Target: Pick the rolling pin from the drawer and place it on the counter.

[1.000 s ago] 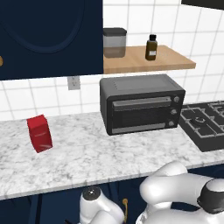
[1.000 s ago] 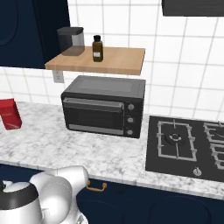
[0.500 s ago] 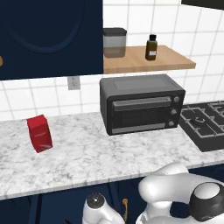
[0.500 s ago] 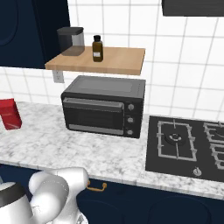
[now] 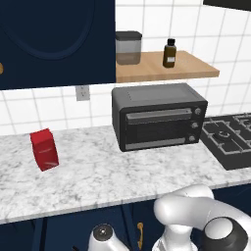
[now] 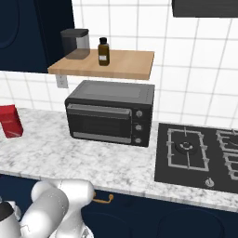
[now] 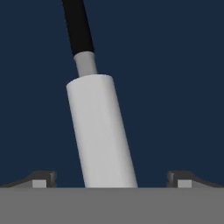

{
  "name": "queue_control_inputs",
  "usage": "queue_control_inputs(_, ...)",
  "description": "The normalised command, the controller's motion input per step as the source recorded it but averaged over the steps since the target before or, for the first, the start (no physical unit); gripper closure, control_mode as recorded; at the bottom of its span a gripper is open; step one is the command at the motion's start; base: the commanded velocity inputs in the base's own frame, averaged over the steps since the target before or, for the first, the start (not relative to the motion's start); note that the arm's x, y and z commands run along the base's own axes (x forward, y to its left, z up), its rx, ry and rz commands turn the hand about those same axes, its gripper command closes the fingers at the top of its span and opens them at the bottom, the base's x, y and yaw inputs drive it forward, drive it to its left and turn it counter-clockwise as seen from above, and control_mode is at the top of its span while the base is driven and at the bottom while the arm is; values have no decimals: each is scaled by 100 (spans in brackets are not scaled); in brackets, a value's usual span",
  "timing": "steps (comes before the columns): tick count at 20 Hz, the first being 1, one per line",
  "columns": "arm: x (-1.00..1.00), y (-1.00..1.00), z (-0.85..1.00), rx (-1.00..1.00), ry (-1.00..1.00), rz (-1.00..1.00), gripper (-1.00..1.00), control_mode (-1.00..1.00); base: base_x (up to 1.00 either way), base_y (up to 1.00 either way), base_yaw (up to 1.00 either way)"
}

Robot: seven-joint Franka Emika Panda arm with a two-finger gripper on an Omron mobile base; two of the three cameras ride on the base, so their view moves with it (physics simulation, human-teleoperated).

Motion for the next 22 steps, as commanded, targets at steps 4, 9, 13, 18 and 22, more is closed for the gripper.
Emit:
queue_control_inputs(4, 0, 13, -15, 0, 0, 1, -100, -100, 0, 0, 0)
queue_control_inputs(9, 0, 1, 0, 0, 0, 0, 100, -100, 0, 0, 0)
queue_control_inputs(13, 0, 0, 0, 0, 0, 0, 100, -100, 0, 0, 0)
queue_control_inputs(18, -27, 1, 75, 0, -5, 0, 100, -100, 0, 0, 0)
queue_control_inputs(22, -90, 0, 100, 0, 0, 0, 100, -100, 0, 0, 0)
